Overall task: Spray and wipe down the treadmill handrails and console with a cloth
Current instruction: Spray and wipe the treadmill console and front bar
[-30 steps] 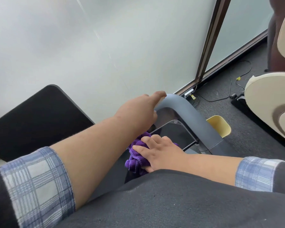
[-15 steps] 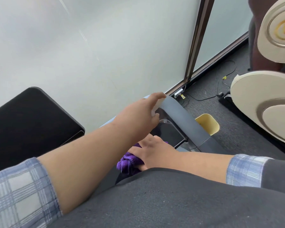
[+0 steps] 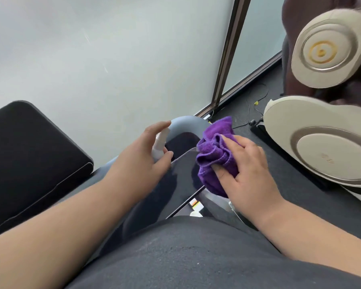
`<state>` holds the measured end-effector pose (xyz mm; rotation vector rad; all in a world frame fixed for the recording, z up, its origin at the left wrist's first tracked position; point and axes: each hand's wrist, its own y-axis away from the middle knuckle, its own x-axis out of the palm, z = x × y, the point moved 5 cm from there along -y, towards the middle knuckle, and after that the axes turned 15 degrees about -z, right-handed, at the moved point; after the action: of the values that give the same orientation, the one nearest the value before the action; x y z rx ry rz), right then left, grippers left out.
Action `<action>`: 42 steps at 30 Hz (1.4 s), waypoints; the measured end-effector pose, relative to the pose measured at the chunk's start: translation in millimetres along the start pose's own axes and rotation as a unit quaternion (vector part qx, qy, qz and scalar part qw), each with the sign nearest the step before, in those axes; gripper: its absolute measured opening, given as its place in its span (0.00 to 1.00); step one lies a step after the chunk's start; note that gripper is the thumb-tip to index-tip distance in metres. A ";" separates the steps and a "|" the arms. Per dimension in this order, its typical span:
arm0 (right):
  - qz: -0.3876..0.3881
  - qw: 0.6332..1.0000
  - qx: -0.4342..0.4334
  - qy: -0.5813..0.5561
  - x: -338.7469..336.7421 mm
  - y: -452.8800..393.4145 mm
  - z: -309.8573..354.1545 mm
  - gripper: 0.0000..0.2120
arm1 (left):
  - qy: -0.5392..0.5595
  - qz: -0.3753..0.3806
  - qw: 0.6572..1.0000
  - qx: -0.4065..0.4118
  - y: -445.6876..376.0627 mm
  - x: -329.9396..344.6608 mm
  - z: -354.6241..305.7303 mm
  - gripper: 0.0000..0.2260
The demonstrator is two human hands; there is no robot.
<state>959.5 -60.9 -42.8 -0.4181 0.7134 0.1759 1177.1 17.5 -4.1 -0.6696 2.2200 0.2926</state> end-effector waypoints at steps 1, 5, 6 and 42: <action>0.015 0.998 0.006 0.067 -0.8 -4.3 -8.8 0.31 | 0.009 0.004 1.000 0.002 2.7 2.3 -0.2 0.25; 0.181 0.931 0.025 0.317 20.1 -2.9 -42.2 0.42 | 0.042 0.021 0.999 0.004 12.1 6.2 3.6 0.25; 0.183 0.926 0.019 0.331 24.2 -3.5 -42.8 0.44 | 0.046 0.024 0.999 0.005 13.8 6.3 5.7 0.26; 0.277 0.903 -0.058 0.324 59.2 -72.8 -35.1 0.47 | 0.049 -0.001 0.999 0.005 23.5 13.4 3.5 0.28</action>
<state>1004.3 -140.9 -83.3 -0.3774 1.4817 0.6399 1159.0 33.5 -16.5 -0.6945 2.3114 0.2514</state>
